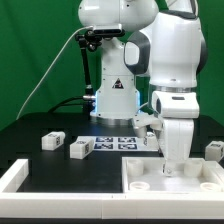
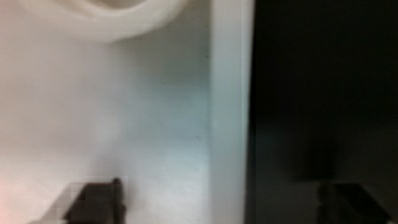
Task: Assemble one leg
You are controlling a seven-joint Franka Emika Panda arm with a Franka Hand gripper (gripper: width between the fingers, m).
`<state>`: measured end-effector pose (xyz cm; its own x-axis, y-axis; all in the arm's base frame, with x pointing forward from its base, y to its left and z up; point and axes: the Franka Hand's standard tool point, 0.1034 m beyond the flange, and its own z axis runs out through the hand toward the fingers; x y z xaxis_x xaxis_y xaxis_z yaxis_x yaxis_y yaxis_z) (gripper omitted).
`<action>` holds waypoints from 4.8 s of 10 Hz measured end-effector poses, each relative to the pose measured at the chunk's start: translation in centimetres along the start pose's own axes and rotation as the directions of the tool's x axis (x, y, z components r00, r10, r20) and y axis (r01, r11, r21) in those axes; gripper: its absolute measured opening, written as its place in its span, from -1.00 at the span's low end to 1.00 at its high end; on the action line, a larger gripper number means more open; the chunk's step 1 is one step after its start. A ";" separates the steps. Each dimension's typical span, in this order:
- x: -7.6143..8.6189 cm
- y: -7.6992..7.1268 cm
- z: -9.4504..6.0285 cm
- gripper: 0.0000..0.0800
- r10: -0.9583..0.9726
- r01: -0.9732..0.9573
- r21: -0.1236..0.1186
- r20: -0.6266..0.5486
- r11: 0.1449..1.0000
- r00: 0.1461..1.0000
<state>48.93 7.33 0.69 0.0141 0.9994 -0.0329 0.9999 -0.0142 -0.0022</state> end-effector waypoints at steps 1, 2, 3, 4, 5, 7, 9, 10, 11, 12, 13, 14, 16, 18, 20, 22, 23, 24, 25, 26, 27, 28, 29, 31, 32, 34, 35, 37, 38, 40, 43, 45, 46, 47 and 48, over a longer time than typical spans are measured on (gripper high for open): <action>0.0 0.0 0.0 0.59 0.000 0.000 0.000 0.000 1.000 1.000; 0.0 0.0 0.0 0.59 0.000 0.000 0.000 0.000 1.000 1.000; 0.0 0.0 0.0 0.62 0.000 0.000 0.000 0.000 1.000 1.000; 0.0 0.0 0.0 0.62 0.000 0.000 0.000 0.000 1.000 1.000; 0.0 0.0 -0.1 0.62 0.000 0.000 -0.001 0.000 1.000 1.000; 0.7 -1.0 -2.4 0.62 0.056 -0.055 -0.021 0.003 0.998 0.998; 1.5 -2.5 -4.7 0.62 0.101 -0.101 -0.041 0.005 0.994 0.995; 1.8 -3.3 -5.6 0.62 0.134 -0.133 -0.048 0.004 0.990 0.991; 2.1 -3.3 -5.9 0.62 0.169 -0.169 -0.055 0.001 0.984 0.986; 2.0 -3.3 -5.8 0.62 0.170 -0.169 -0.054 0.001 0.984 0.986; 2.0 -3.3 -5.8 0.62 0.175 -0.174 -0.053 0.001 0.983 0.985; 2.1 -3.3 -5.8 0.62 0.304 -0.304 -0.049 -0.010 0.951 0.953; 2.2 -3.5 -5.7 0.62 0.518 -0.519 -0.038 -0.029 0.854 0.855; 2.7 -5.2 -4.9 0.62 0.802 -0.804 0.003 -0.060 0.595 0.594; 4.5 -5.7 -4.9 0.62 0.951 -0.951 0.043 -0.054 0.306 0.303; 5.2 -6.0 -4.8 0.62 0.990 -0.988 0.068 -0.040 0.138 0.136; 5.3 -6.0 -4.8 0.62 0.997 -0.995 0.076 -0.034 0.067 0.064; 5.6 -6.1 -4.8 0.62 0.999 -0.996 0.086 -0.032 -0.017 -0.020; 6.5 -6.8 -4.6 0.62 0.986 -0.982 0.104 -0.033 -0.160 -0.164; 7.9 -7.7 -4.3 0.62 0.974 -0.969 0.109 -0.023 -0.220 -0.224; 9.0 -8.1 -4.2 0.62 0.940 -0.933 0.120 -0.005 -0.338 -0.341; 9.9 -8.5 -4.1 0.62 0.900 -0.892 0.130 0.010 -0.434 -0.436; 10.6 -8.8 -4.1 0.62 0.862 -0.853 0.137 0.024 -0.504 -0.506; 10.8 -8.9 -4.0 0.62 0.796 -0.785 0.142 0.049 -0.603 -0.603; 10.8 -8.9 -4.0 0.62 0.797 -0.785 0.142 0.050 -0.602 -0.602; 11.8 -9.1 -4.0 0.62 0.809 -0.798 0.143 0.055 -0.586 -0.585; 12.4 -8.8 -4.2 0.62 0.822 -0.809 0.150 0.050 -0.568 -0.568; 10.9 -7.7 -4.2 0.62 0.865 -0.854 0.143 0.127 -0.500 -0.485; 10.7 -7.3 -4.2 0.62 0.865 -0.857 0.148 0.190 -0.493 -0.465; 9.8 -7.2 -4.2 0.62 0.848 -0.863 0.133 0.308 -0.488 -0.432; 9.6 -7.8 -3.8 0.62 0.768 -0.864 0.094 0.512 -0.495 -0.385; 9.9 -8.0 -2.9 0.62 0.679 -0.863 0.067 0.649 -0.500 -0.343; 10.1 -8.0 -2.5 0.62 0.650 -0.864 0.057 0.685 -0.500 -0.330; 10.8 -8.6 -2.6 0.62 0.592 -0.872 0.038 0.749 -0.489 -0.299; 11.3 -8.2 -2.2 0.62 0.562 -0.875 0.033 0.778 -0.484 -0.281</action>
Offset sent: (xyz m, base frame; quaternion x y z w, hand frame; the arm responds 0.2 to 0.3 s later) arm 0.0000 0.0000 0.0000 0.0000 0.0000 0.0000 1.0000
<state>40.85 18.83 2.53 0.5556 -0.3149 -0.7695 -0.4960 -0.8683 -0.0028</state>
